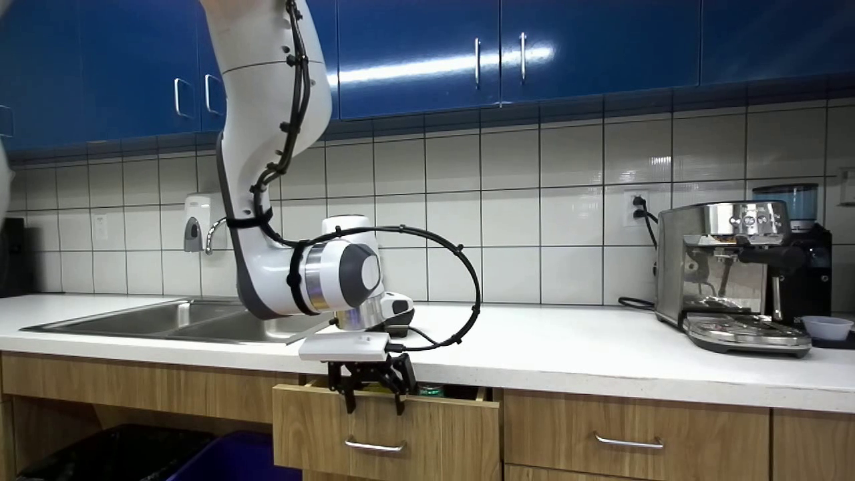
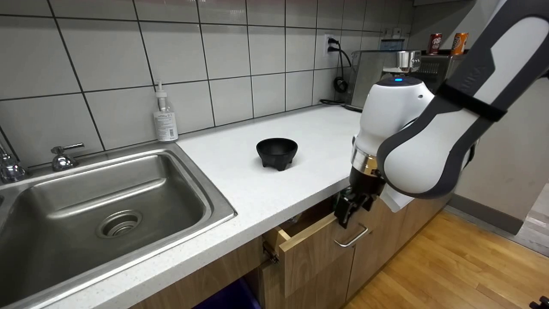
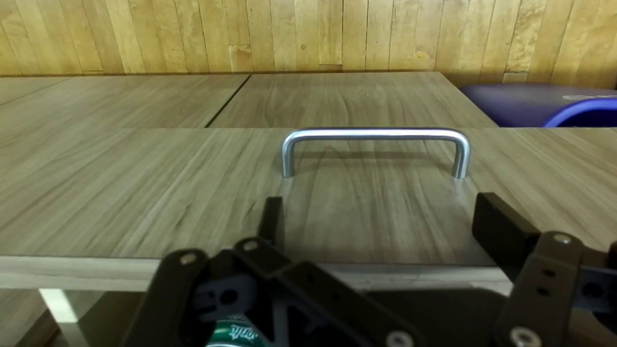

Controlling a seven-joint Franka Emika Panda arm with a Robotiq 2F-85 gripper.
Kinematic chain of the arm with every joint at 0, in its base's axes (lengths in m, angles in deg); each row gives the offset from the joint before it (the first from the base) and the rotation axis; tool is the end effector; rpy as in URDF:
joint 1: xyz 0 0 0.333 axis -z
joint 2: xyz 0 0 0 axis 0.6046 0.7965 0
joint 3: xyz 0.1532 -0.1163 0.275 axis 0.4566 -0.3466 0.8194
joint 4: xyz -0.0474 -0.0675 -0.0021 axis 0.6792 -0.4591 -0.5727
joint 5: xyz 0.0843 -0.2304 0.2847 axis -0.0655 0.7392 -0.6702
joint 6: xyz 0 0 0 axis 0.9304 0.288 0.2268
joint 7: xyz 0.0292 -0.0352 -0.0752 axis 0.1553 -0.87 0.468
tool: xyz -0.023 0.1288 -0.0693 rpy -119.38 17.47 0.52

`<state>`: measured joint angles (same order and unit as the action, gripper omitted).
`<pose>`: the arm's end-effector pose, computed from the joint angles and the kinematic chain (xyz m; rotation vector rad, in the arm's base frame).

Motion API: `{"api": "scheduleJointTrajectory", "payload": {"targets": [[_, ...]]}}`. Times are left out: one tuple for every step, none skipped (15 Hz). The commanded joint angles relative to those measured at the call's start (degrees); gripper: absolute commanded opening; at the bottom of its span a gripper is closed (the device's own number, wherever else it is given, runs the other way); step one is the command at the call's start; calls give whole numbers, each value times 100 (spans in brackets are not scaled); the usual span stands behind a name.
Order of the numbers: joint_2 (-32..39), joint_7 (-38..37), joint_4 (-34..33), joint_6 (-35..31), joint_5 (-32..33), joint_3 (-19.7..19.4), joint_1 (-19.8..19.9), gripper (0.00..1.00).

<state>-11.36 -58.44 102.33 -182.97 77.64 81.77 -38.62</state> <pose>0.5253 -0.0323 0.1614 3.0462 0.0597 0.2341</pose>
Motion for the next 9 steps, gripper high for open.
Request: {"api": "scheduleJointTrajectory", "payload": {"targets": [[-64,160,-71,50,-42,-68,47,100],[-125,173,19,32,-48,-55,54,100],[-163,184,86,6,-51,-41,58,100],[-227,232,195,-38,-67,17,81,100],[-278,247,274,-80,-66,33,81,100],[-383,260,400,-111,-62,47,73,100],[-461,277,488,-123,-65,59,75,100],[-579,332,612,-150,-79,104,104,100],[-674,365,712,-173,-83,122,114,100]]}}
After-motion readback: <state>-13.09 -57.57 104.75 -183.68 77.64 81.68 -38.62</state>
